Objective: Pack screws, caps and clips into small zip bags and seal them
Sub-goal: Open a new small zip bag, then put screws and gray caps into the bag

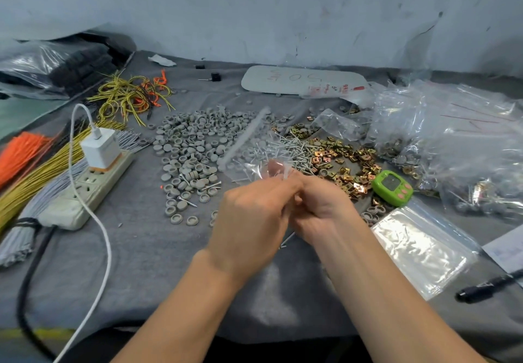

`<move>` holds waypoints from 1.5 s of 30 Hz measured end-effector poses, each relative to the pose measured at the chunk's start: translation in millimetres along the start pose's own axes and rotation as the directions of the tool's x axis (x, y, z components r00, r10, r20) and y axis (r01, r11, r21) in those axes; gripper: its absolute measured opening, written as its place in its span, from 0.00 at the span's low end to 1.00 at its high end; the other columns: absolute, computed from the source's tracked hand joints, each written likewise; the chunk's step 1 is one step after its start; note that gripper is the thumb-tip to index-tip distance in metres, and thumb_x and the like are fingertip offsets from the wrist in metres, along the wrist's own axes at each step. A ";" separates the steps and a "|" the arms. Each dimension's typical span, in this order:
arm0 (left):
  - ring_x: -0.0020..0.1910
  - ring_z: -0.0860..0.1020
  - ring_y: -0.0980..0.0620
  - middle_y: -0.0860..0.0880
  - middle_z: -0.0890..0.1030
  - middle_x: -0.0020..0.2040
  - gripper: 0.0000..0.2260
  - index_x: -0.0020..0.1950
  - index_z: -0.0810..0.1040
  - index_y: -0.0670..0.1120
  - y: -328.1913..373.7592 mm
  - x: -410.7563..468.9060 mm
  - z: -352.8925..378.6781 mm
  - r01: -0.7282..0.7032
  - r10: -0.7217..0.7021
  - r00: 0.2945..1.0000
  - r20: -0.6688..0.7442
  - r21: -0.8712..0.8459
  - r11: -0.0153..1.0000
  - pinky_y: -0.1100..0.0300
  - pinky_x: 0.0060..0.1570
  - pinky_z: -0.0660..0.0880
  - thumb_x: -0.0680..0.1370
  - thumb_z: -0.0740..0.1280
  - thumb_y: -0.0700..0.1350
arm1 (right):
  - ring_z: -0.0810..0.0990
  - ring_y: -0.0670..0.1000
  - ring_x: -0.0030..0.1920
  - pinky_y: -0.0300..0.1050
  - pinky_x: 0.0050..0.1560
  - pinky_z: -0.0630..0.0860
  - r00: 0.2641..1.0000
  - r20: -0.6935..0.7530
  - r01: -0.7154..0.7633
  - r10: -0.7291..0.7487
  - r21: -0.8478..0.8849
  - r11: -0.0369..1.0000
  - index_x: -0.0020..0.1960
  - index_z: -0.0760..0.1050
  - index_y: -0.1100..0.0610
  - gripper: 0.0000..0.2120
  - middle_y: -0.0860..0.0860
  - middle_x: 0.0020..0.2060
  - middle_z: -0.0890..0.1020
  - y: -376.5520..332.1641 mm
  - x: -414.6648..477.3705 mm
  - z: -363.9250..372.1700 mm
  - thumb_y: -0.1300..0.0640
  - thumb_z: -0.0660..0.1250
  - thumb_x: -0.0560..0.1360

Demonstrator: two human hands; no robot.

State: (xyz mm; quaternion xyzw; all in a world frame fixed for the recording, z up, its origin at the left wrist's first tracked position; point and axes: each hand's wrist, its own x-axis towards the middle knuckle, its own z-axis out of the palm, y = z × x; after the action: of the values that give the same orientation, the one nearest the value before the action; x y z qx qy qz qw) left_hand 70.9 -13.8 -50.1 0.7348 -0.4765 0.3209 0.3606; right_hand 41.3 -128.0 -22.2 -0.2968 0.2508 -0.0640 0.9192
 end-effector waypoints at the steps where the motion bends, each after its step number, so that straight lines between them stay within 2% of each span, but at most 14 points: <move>1: 0.39 0.80 0.53 0.53 0.84 0.41 0.08 0.50 0.85 0.49 1.7 0.4 0.6 -0.002 0.002 1.000 0.003 0.009 1.000 0.53 0.39 0.76 0.76 0.72 0.37 | 0.78 0.54 0.38 0.42 0.35 0.83 0.999 0.015 -0.029 0.029 0.021 0.999 0.48 0.78 0.66 0.15 0.61 0.37 0.80 -1.5 -1.5 -1.3 0.76 0.55 0.80; 4: 0.40 0.80 0.54 0.53 0.84 0.42 0.09 0.52 0.85 0.50 5.9 3.8 0.4 0.054 -0.054 0.998 0.013 0.003 0.999 0.56 0.41 0.75 0.77 0.70 0.39 | 0.81 0.54 0.37 0.46 0.47 0.83 0.998 0.052 -0.038 0.034 0.084 0.996 0.48 0.78 0.67 0.13 0.61 0.39 0.81 -3.6 -1.7 -4.4 0.77 0.57 0.78; 9: 0.43 0.84 0.52 0.56 0.87 0.47 0.16 0.61 0.81 0.60 5.2 10.3 -10.2 0.276 -0.268 0.947 0.178 -0.022 0.961 0.55 0.46 0.78 0.74 0.70 0.47 | 0.80 0.50 0.32 0.37 0.30 0.78 0.987 -0.006 0.157 -0.162 -0.209 0.965 0.38 0.82 0.65 0.12 0.57 0.34 0.81 2.0 7.1 -6.5 0.76 0.65 0.74; 13: 0.46 0.82 0.57 0.59 0.85 0.51 0.18 0.61 0.81 0.59 -6.7 15.1 -21.8 0.309 -0.308 0.938 0.158 0.015 0.951 0.56 0.51 0.80 0.73 0.71 0.44 | 0.86 0.57 0.49 0.52 0.58 0.81 0.953 0.010 0.255 -0.303 -0.570 0.781 0.40 0.87 0.61 0.13 0.59 0.42 0.88 6.5 9.4 -6.6 0.69 0.66 0.77; 16: 0.64 0.75 0.56 0.57 0.78 0.64 0.31 0.67 0.78 0.55 -17.6 15.8 -24.6 0.255 -0.275 0.914 0.297 0.105 0.961 0.62 0.67 0.68 0.65 0.72 0.36 | 0.78 0.67 0.65 0.66 0.71 0.71 0.940 -0.024 0.260 -0.339 -0.592 0.763 0.53 0.80 0.71 0.12 0.71 0.59 0.79 12.2 10.1 -2.1 0.63 0.63 0.82; 19: 0.72 0.68 0.50 0.51 0.73 0.72 0.40 0.74 0.72 0.50 -19.1 15.3 -22.6 0.195 -0.256 0.872 0.418 0.183 0.964 0.59 0.74 0.59 0.62 0.73 0.33 | 0.82 0.58 0.52 0.61 0.69 0.75 0.965 0.060 0.241 -0.256 -0.592 0.769 0.57 0.79 0.71 0.12 0.71 0.58 0.81 16.2 6.0 0.6 0.63 0.62 0.84; 22: 0.76 0.65 0.48 0.49 0.72 0.74 0.41 0.76 0.70 0.50 -17.2 14.9 -21.4 0.153 -0.247 0.866 0.435 0.242 0.958 0.50 0.79 0.53 0.63 0.71 0.33 | 0.78 0.56 0.44 0.50 0.49 0.81 0.977 0.170 0.199 -0.126 -0.539 0.818 0.58 0.78 0.73 0.11 0.66 0.44 0.80 12.3 -1.5 1.8 0.71 0.60 0.80; 27: 0.57 0.73 0.54 0.56 0.77 0.51 0.31 0.63 0.72 0.53 -23.3 13.4 -19.2 0.199 -0.280 0.908 0.313 0.267 0.943 0.57 0.77 0.46 0.63 0.73 0.35 | 0.84 0.50 0.34 0.42 0.39 0.84 0.971 0.199 0.218 -0.135 -0.490 0.844 0.48 0.83 0.63 0.10 0.55 0.37 0.85 4.5 -12.4 5.4 0.73 0.64 0.78; 29: 0.52 0.70 0.55 0.57 0.72 0.47 0.28 0.60 0.71 0.53 -25.3 12.5 -17.5 0.270 -0.337 0.905 0.261 0.260 0.927 0.54 0.77 0.53 0.65 0.76 0.37 | 0.85 0.48 0.36 0.41 0.42 0.84 0.926 0.160 0.340 -0.342 -0.745 0.574 0.48 0.86 0.57 0.11 0.50 0.38 0.88 -1.1 -11.5 -2.5 0.70 0.69 0.76; 31: 0.46 0.63 0.56 0.56 0.70 0.46 0.27 0.60 0.71 0.52 -27.2 12.0 -16.7 0.338 -0.399 0.887 0.232 0.260 0.904 0.46 0.72 0.66 0.66 0.78 0.39 | 0.85 0.42 0.40 0.37 0.46 0.82 0.836 0.223 0.300 -0.501 -0.951 0.078 0.45 0.87 0.49 0.14 0.43 0.38 0.87 -9.9 -13.6 -13.9 0.67 0.71 0.75; 34: 0.45 0.58 0.60 0.56 0.69 0.47 0.25 0.62 0.72 0.52 -30.0 12.5 -17.6 0.404 -0.467 0.842 0.269 0.259 0.878 0.43 0.67 0.70 0.69 0.78 0.43 | 0.83 0.39 0.42 0.34 0.42 0.81 0.918 0.242 0.148 -0.315 -0.944 -0.293 0.44 0.87 0.47 0.18 0.40 0.39 0.85 -20.9 -22.3 -24.4 0.69 0.70 0.72; 38: 0.55 0.72 0.50 0.55 0.74 0.53 0.27 0.64 0.69 0.54 -30.6 11.5 -18.9 0.435 -0.504 0.779 0.373 0.259 0.863 0.49 0.63 0.71 0.70 0.77 0.50 | 0.83 0.44 0.45 0.43 0.48 0.83 0.969 0.207 0.126 -0.132 -0.881 -0.456 0.44 0.87 0.47 0.15 0.41 0.40 0.86 -22.9 -27.3 -26.4 0.66 0.70 0.71; 42: 0.54 0.67 0.56 0.59 0.67 0.56 0.35 0.68 0.65 0.56 -34.3 8.7 -17.6 0.467 -0.533 0.744 0.402 0.257 0.846 0.59 0.55 0.66 0.67 0.80 0.51 | 0.81 0.43 0.39 0.42 0.43 0.81 0.955 0.260 0.159 -0.146 -0.858 -0.488 0.41 0.84 0.48 0.04 0.41 0.36 0.83 -19.6 -27.3 -30.1 0.56 0.75 0.72; 45: 0.53 0.65 0.57 0.59 0.67 0.56 0.36 0.68 0.64 0.55 -35.9 8.7 -17.0 0.448 -0.517 0.755 0.403 0.259 0.856 0.60 0.54 0.64 0.66 0.80 0.51 | 0.82 0.46 0.40 0.45 0.44 0.82 0.947 0.256 0.133 -0.193 -0.861 -0.491 0.38 0.82 0.48 0.07 0.43 0.36 0.84 -15.4 -26.3 -33.8 0.56 0.73 0.74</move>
State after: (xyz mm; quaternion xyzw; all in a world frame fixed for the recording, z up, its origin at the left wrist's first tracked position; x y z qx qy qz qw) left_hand 105.1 6.5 -41.9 0.9115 -0.3169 0.0679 0.2534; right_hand 2.1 -150.9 -25.8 -0.9686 0.1489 0.0268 0.1971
